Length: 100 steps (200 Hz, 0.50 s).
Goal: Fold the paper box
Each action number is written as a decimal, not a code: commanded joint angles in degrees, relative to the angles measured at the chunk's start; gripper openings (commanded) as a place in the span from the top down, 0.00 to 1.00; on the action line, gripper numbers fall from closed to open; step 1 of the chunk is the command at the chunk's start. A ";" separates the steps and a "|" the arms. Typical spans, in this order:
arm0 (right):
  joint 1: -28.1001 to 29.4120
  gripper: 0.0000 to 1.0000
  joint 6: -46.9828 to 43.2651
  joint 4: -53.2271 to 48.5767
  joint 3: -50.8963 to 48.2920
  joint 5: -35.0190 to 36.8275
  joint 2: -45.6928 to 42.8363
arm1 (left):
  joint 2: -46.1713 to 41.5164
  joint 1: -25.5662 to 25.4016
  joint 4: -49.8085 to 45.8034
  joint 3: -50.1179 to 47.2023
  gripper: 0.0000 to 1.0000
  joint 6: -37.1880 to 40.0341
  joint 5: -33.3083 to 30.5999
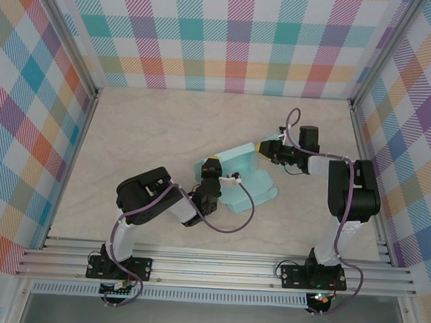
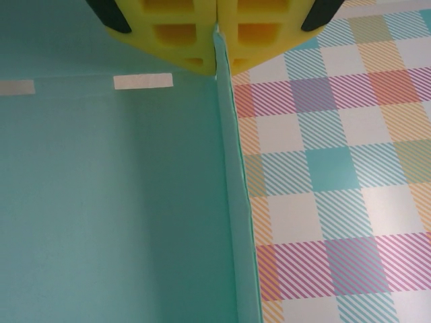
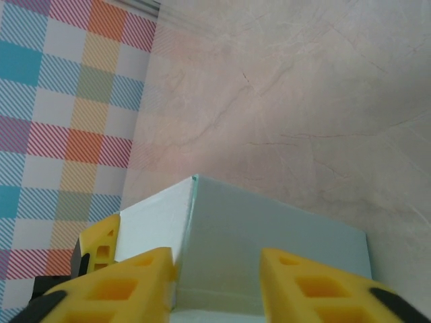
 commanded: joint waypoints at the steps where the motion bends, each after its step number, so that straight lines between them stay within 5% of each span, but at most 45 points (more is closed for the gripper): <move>1: 0.60 0.57 -1.51 -0.07 -2.55 -0.51 -1.16 | 1.01 0.50 0.84 0.89 1.00 0.50 -0.18; 100: 0.09 0.42 1.50 6.70 -4.13 -4.79 -4.86 | 1.20 0.50 0.83 1.02 1.00 0.60 -0.33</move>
